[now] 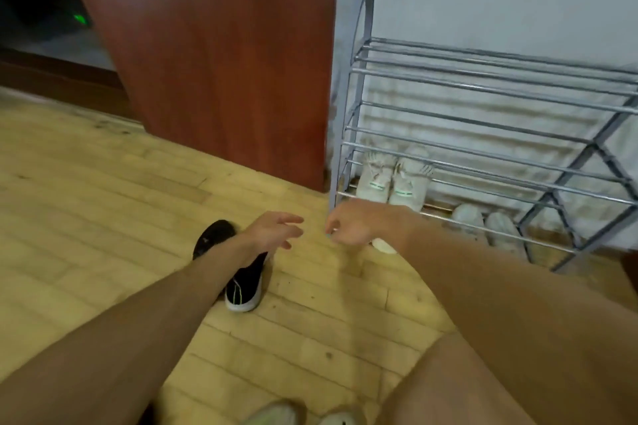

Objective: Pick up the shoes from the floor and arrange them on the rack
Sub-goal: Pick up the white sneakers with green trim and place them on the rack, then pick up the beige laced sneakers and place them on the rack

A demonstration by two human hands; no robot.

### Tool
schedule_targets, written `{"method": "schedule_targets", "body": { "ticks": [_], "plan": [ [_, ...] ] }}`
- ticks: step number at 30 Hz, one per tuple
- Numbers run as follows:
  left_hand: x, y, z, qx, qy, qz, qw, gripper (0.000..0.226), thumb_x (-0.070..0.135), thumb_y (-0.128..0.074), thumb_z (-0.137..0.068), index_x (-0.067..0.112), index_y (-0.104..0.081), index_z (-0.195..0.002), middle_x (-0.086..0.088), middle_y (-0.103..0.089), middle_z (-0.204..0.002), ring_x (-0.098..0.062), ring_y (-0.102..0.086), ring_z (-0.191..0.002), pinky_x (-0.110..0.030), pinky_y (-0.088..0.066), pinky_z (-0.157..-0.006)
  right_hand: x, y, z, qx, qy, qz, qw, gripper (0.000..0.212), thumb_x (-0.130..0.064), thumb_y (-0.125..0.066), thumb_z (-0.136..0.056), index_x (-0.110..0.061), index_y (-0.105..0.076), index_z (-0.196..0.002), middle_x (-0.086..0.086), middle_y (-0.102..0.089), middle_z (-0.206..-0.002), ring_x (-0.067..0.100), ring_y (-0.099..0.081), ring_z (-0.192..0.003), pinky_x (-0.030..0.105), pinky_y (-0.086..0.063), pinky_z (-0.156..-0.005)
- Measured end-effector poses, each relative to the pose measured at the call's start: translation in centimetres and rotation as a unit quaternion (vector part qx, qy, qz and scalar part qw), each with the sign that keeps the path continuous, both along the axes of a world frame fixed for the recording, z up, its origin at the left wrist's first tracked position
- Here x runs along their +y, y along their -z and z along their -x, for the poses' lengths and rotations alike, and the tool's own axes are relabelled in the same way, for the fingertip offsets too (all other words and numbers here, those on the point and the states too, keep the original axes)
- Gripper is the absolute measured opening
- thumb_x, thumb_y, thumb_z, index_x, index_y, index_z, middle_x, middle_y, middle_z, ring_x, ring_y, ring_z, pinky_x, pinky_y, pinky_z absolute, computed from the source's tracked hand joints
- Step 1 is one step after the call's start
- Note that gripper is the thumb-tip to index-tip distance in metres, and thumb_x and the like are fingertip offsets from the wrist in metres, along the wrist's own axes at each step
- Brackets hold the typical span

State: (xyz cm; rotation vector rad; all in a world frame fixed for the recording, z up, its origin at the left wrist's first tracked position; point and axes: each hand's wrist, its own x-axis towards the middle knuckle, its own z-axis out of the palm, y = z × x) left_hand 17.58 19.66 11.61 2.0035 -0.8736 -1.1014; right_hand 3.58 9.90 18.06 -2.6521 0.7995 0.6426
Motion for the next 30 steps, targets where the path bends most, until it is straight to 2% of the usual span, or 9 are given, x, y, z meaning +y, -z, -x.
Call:
{"method": "schedule_targets", "body": {
  "ticks": [2,5,9,14,19,22,24,27,30],
  "plan": [
    [3.9,1.3,-0.1,0.025,-0.03,-0.023,0.999,0.036,0.018,-0.056,-0.092,0.011,-0.058,-0.128,-0.004,-0.062,-0.112,-0.009,-0.062,-0.085,-0.007,-0.043,-0.048,2.8,1.4,0.0,-0.003,0.018,-0.025,1.0,0.035,-0.016,-0.043,-0.097,-0.001,-0.061,-0.123,0.018,-0.055,-0.135,0.035,-0.05,-0.125,0.048,-0.042,-0.104],
    [9.4,4.1,0.6,0.053,-0.066,-0.055,0.995,0.037,0.016,-0.057,-0.092,0.005,-0.057,-0.128,-0.008,-0.061,-0.119,-0.02,-0.062,-0.102,-0.012,-0.047,-0.058,6.8,4.4,0.7,0.009,0.02,-0.05,0.999,0.036,-0.017,-0.045,-0.096,-0.003,-0.059,-0.126,0.018,-0.053,-0.136,0.036,-0.05,-0.125,0.046,-0.044,-0.103],
    [15.8,10.0,2.6,0.067,-0.108,-0.11,0.986,0.023,0.021,-0.063,-0.089,0.014,-0.065,-0.111,0.001,-0.058,-0.104,-0.014,-0.057,-0.086,-0.024,-0.042,-0.066,11.3,8.1,0.9,0.011,-0.024,-0.083,0.996,0.035,-0.021,-0.045,-0.096,-0.022,-0.058,-0.128,0.004,-0.051,-0.14,0.025,-0.05,-0.123,0.029,-0.042,-0.088],
    [23.3,18.3,5.2,-0.005,-0.082,-0.262,0.962,0.055,0.033,-0.063,-0.084,0.018,-0.047,-0.135,-0.013,-0.034,-0.144,-0.027,-0.05,-0.116,-0.035,-0.046,-0.094,15.2,12.4,1.8,0.064,-0.086,-0.135,0.985,0.038,-0.029,-0.047,-0.095,-0.026,-0.054,-0.132,0.003,-0.048,-0.142,0.023,-0.048,-0.125,0.033,-0.044,-0.094],
    [29.3,23.5,7.1,0.027,-0.137,-0.367,0.92,0.056,0.036,-0.047,-0.093,0.006,-0.042,-0.14,-0.018,-0.041,-0.141,-0.034,-0.043,-0.127,-0.041,-0.04,-0.105,15.5,13.2,2.2,0.063,-0.101,-0.129,0.984,0.04,-0.033,-0.05,-0.095,-0.026,-0.052,-0.134,0.003,-0.051,-0.14,0.022,-0.05,-0.123,0.037,-0.044,-0.1],
    [29.9,24.5,7.6,-0.003,-0.164,-0.404,0.9,0.065,0.047,-0.041,-0.093,0.009,-0.031,-0.145,-0.02,-0.028,-0.149,-0.037,-0.029,-0.135,-0.041,-0.029,-0.11,14.4,12.7,2.7,0.059,-0.092,-0.121,0.987,0.039,-0.033,-0.049,-0.095,-0.025,-0.052,-0.133,0.001,-0.052,-0.138,0.02,-0.052,-0.12,0.034,-0.044,-0.097],
    [29.6,24.7,7.7,-0.005,-0.145,-0.394,0.908,0.061,0.038,-0.047,-0.092,0.002,-0.038,-0.14,-0.02,-0.042,-0.139,-0.035,-0.04,-0.13,-0.037,-0.038,-0.102,13.9,12.7,3.0,0.072,-0.077,-0.121,0.987,0.039,-0.032,-0.05,-0.095,-0.025,-0.052,-0.133,0.001,-0.051,-0.139,0.02,-0.05,-0.123,0.031,-0.041,-0.095],
    [29.8,25.3,8.4,0.056,-0.149,-0.368,0.916,0.044,0.02,-0.061,-0.084,-0.009,-0.059,-0.116,-0.016,-0.058,-0.096,-0.032,-0.061,-0.102,-0.028,-0.043,-0.07,13.9,13.1,2.9,0.101,-0.074,-0.123,0.984,0.04,-0.032,-0.05,-0.095,-0.025,-0.051,-0.134,0.002,-0.052,-0.138,0.021,-0.05,-0.123,0.032,-0.042,-0.099],
    [29.9,25.4,9.0,0.03,-0.126,-0.366,0.921,0.036,0.028,-0.066,-0.08,0.002,-0.065,-0.104,-0.011,-0.065,-0.098,-0.03,-0.061,-0.103,-0.029,-0.047,-0.086,14.3,13.3,2.3,0.112,-0.081,-0.132,0.982,0.04,-0.033,-0.051,-0.094,-0.026,-0.052,-0.133,0.003,-0.055,-0.135,0.022,-0.053,-0.119,0.039,-0.044,-0.102]
  ]
}}
